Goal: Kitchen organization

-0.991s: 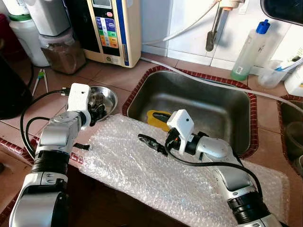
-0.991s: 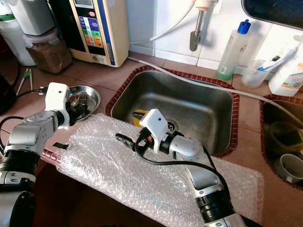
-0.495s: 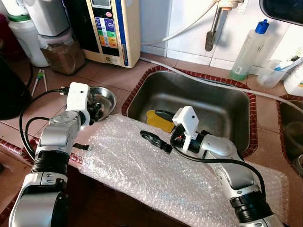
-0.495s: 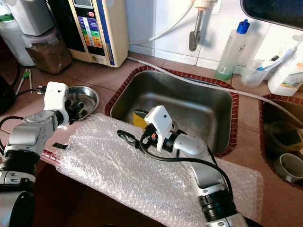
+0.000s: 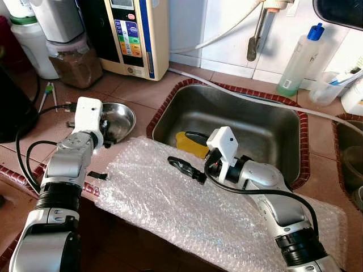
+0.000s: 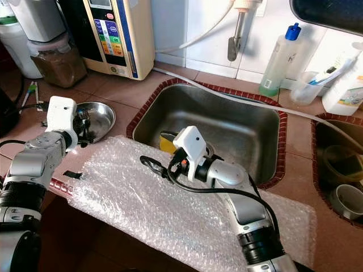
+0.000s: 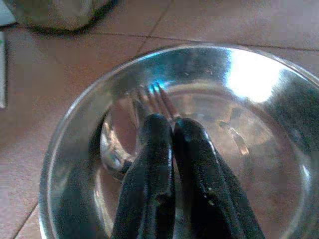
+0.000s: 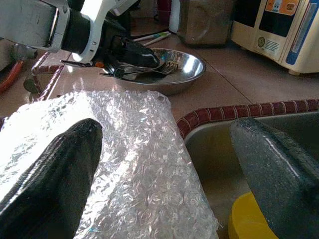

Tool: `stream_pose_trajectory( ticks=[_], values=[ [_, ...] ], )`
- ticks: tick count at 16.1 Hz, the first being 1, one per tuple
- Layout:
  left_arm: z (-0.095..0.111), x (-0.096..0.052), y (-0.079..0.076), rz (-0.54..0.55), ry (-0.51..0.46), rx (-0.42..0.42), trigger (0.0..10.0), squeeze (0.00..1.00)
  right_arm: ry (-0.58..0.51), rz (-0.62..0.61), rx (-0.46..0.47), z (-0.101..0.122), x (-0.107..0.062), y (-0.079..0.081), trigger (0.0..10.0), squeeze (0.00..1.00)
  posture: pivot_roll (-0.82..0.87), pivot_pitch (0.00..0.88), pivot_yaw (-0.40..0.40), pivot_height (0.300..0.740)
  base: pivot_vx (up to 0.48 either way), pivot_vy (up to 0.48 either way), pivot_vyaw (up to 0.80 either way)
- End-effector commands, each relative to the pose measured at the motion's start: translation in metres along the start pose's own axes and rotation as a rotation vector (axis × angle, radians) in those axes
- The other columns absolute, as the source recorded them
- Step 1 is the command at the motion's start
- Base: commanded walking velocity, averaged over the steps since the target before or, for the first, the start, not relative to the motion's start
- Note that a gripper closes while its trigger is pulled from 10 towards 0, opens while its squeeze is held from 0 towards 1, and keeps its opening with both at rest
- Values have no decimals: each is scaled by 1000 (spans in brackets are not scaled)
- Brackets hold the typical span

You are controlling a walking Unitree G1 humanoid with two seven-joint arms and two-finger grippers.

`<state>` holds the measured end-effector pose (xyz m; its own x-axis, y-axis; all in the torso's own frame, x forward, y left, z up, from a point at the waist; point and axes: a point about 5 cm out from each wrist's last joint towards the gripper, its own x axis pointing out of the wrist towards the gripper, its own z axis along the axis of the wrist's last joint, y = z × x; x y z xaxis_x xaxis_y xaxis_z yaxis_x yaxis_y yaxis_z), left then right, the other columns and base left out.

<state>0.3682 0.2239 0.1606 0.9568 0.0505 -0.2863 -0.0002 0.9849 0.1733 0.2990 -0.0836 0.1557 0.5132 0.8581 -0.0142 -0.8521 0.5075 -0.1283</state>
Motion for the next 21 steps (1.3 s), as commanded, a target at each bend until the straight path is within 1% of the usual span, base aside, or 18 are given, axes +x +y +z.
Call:
stream_pose_trajectory(
  ticks=[1,3,8,9,11,13,14,15,16,17,19,20,21],
  values=[
    [1,-1,8,37,-13,-11,0,0,-8,2,-15,5,1,-2,10000,0,34,78,34,740,0,0,0],
    [10,-1,8,47,-91,-42,0,0,-6,-11,-26,5,0,-4,10000,0,34,77,32,740,0,0,0],
    [37,-6,-3,18,-278,-104,0,0,-25,-42,-40,10,2,-9,10000,0,32,71,30,740,0,0,0],
    [43,-8,-3,24,-327,-112,0,0,-29,-50,-41,10,2,-10,10000,0,33,70,28,740,0,0,0],
    [50,-10,-1,45,-389,-129,0,0,-28,-57,-47,10,2,-11,10000,0,33,69,27,740,0,0,0],
    [59,-16,1,86,-490,-116,0,0,-33,-69,-52,11,2,-13,10000,0,35,66,25,740,0,0,0],
    [66,-22,-1,101,-563,-86,0,0,-37,-78,-54,11,3,-14,10000,0,34,66,25,740,0,0,0],
    [69,-26,-3,109,-604,-73,0,0,-39,-82,-55,12,3,-14,10000,0,36,64,25,740,0,0,0],
    [78,-35,-7,123,-698,-26,0,0,-43,-90,-57,12,4,-15,10000,0,35,64,26,740,0,0,0],
    [81,-39,-11,131,-740,8,0,0,-44,-96,-57,12,4,-16,10000,0,36,63,25,740,0,0,0],
    [80,-40,-17,120,-750,36,0,0,-45,-101,-56,11,5,-16,10000,0,37,59,27,740,0,0,0],
    [67,-32,-18,114,-655,77,0,0,-42,-101,-55,11,5,-16,10000,0,38,59,27,740,0,0,0],
    [59,-28,-15,125,-589,80,0,0,-41,-100,-55,10,5,-16,10000,0,38,59,28,740,0,0,0]
  ],
)
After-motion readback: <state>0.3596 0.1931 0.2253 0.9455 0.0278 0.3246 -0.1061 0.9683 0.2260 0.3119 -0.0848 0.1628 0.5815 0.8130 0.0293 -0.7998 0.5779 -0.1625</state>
